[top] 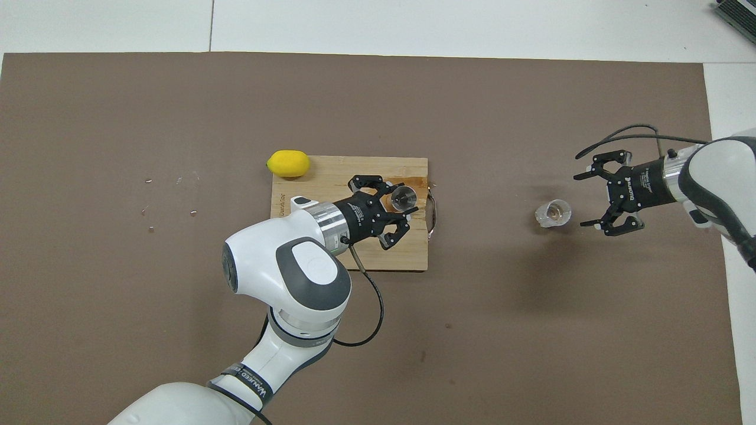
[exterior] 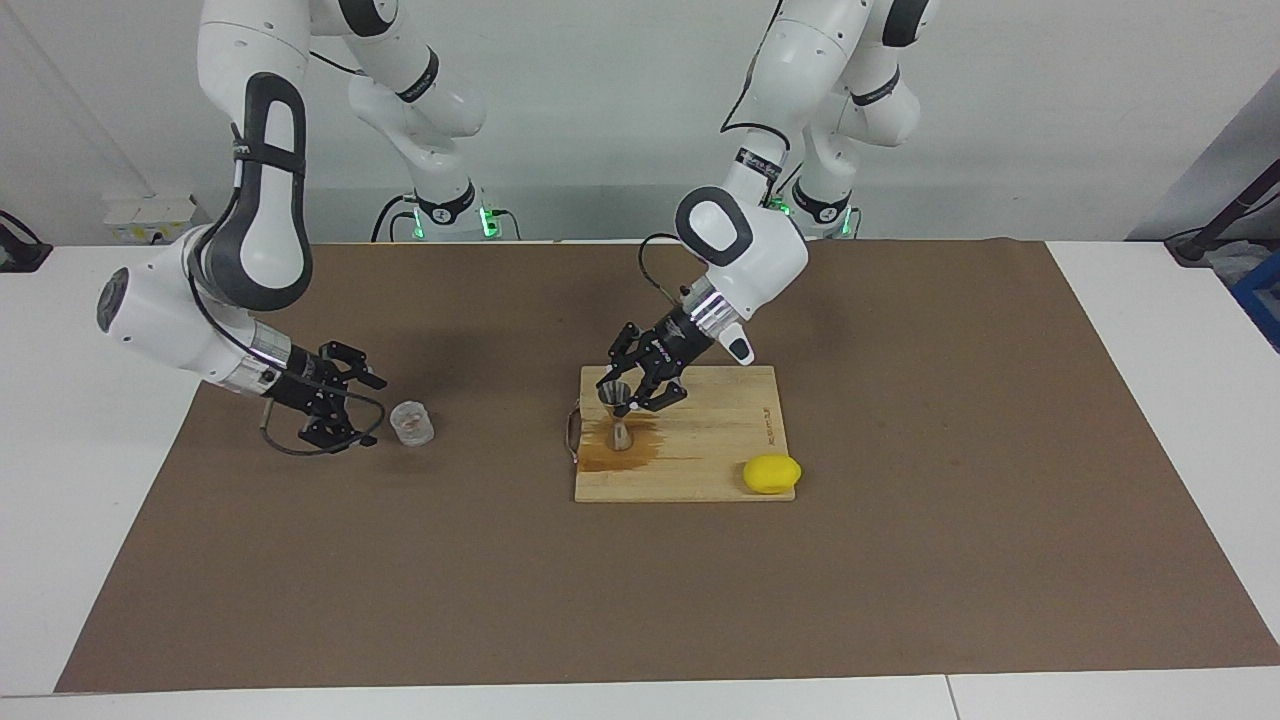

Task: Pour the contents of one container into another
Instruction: 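Lower the metal cup onto the board while the right gripper reaches the glass, then open the left gripper and withdraw while the right gripper grasps the glass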

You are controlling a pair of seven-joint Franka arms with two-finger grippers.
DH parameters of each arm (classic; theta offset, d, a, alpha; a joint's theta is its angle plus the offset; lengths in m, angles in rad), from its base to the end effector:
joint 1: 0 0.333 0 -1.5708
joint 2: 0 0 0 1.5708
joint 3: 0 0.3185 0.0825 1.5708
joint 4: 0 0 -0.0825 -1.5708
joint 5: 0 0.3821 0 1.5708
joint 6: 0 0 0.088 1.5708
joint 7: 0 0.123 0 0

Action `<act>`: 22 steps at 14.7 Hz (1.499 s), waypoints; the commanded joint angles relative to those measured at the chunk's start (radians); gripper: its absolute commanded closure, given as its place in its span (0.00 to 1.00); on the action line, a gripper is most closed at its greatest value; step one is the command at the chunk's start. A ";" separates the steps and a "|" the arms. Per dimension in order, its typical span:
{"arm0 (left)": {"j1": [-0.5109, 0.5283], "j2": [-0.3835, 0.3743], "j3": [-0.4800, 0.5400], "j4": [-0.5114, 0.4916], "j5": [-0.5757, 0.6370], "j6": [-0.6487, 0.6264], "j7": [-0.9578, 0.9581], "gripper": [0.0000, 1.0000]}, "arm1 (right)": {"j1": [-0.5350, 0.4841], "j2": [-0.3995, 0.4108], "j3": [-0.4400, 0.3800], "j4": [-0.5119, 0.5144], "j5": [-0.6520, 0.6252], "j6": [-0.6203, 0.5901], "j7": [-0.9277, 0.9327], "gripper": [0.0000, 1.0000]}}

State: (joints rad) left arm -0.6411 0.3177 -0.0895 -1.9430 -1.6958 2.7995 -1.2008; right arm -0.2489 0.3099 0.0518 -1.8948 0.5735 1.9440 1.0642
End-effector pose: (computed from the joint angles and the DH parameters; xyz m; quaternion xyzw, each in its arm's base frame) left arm 0.5015 -0.3900 0.3333 0.4690 0.7474 -0.2653 0.3888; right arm 0.5907 -0.0736 0.3214 -0.6858 0.6699 0.2210 0.1792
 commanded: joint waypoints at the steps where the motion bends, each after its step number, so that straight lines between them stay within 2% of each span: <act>1: -0.014 0.004 0.014 0.003 -0.019 0.012 0.029 0.72 | -0.041 0.003 0.008 -0.062 0.068 0.039 -0.124 0.00; 2: -0.009 0.004 0.014 0.007 -0.016 0.009 0.029 0.18 | -0.053 0.027 0.010 -0.064 0.069 0.039 -0.168 0.00; 3: -0.008 0.004 0.016 0.010 -0.012 0.000 0.030 0.00 | -0.068 0.044 0.010 -0.066 0.086 0.041 -0.212 0.00; 9: -0.008 -0.017 0.016 0.027 0.004 -0.026 0.017 0.00 | -0.059 0.078 0.010 -0.092 0.163 0.049 -0.282 0.00; 13: -0.006 -0.074 0.023 0.026 0.007 -0.055 0.012 0.00 | -0.043 0.072 0.010 -0.124 0.204 0.073 -0.286 0.00; 18: 0.112 -0.080 0.031 0.067 0.246 -0.285 0.013 0.00 | -0.027 0.071 0.010 -0.130 0.204 0.075 -0.294 0.01; 22: 0.254 -0.063 0.031 0.179 0.548 -0.518 0.015 0.00 | -0.026 0.071 0.010 -0.130 0.204 0.076 -0.303 0.15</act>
State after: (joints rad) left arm -0.4474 0.2446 -0.0537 -1.8296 -1.2750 2.3851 -1.1835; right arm -0.2739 0.3944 0.0572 -1.9995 0.7451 1.9915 0.8061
